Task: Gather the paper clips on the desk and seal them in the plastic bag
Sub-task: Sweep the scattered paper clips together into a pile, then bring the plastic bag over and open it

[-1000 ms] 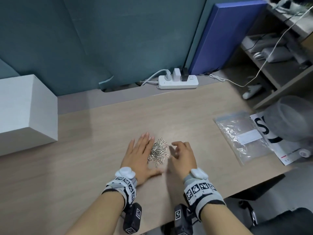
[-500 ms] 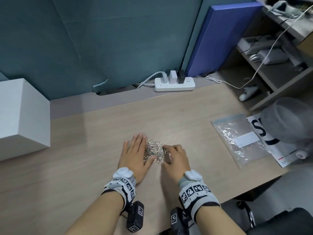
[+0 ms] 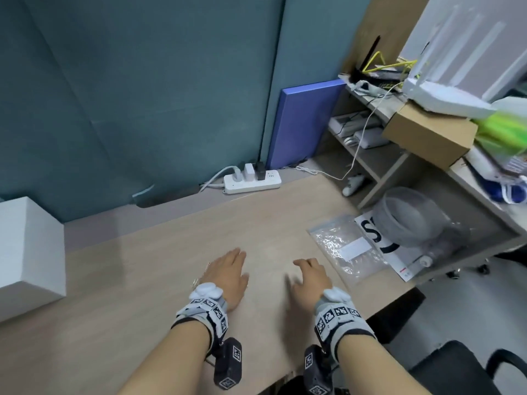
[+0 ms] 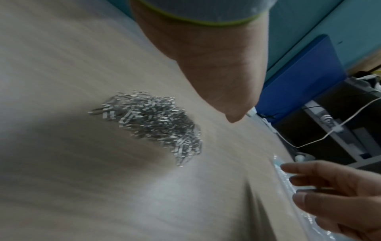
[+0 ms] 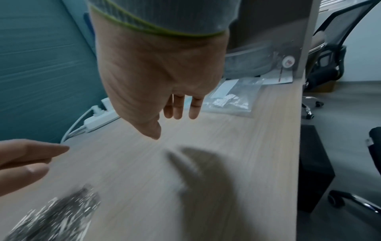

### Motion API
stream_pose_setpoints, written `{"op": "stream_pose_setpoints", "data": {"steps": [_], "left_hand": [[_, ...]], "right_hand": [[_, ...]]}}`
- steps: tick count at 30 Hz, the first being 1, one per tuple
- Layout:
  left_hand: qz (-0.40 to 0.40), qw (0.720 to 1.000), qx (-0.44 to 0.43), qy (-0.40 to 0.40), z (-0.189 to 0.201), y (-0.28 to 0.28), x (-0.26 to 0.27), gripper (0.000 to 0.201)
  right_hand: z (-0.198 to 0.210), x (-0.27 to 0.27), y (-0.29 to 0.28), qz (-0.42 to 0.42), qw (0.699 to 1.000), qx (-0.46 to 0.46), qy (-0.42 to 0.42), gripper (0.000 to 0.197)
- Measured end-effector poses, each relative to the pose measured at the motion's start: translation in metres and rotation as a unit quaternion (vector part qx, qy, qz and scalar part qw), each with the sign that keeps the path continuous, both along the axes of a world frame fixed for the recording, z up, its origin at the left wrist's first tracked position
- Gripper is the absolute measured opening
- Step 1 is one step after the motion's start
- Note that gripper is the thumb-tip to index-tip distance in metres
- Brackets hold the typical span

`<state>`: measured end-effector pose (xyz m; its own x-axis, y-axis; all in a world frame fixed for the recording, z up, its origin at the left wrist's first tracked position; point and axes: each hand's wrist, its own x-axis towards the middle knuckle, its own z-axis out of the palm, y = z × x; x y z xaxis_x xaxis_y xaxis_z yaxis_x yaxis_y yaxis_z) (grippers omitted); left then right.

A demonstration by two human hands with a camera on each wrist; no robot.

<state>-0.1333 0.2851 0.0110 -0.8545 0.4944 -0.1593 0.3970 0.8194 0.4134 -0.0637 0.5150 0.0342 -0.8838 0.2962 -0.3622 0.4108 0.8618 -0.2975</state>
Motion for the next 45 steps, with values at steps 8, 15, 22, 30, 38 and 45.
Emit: {"op": "stream_pose_setpoints", "data": {"steps": [8, 15, 22, 30, 38, 45], "left_hand": [[-0.012, 0.999, -0.043, 0.01, 0.015, 0.077, -0.036, 0.039], [0.065, 0.991, -0.098, -0.06, -0.007, 0.129, -0.065, 0.034], [0.142, 0.978, -0.087, -0.126, -0.021, 0.17, -0.07, 0.032], [0.226, 0.959, -0.052, -0.163, -0.037, 0.17, -0.069, 0.027], [0.303, 0.93, 0.034, -0.207, -0.029, 0.166, -0.048, 0.018], [0.395, 0.861, 0.202, -0.248, -0.02, 0.178, -0.034, 0.017]], "right_hand": [[-0.008, -0.046, 0.086, -0.036, 0.999, 0.036, -0.011, 0.048], [-0.034, -0.095, 0.122, 0.045, 0.997, -0.012, -0.068, 0.051], [-0.041, -0.124, 0.12, 0.119, 0.989, -0.083, -0.025, 0.026], [-0.045, -0.147, 0.099, 0.147, 0.985, -0.045, -0.08, 0.049], [-0.039, -0.144, 0.092, 0.157, 0.981, -0.07, -0.088, 0.014], [-0.021, -0.124, 0.094, 0.068, 0.959, -0.275, -0.012, 0.018]]}}
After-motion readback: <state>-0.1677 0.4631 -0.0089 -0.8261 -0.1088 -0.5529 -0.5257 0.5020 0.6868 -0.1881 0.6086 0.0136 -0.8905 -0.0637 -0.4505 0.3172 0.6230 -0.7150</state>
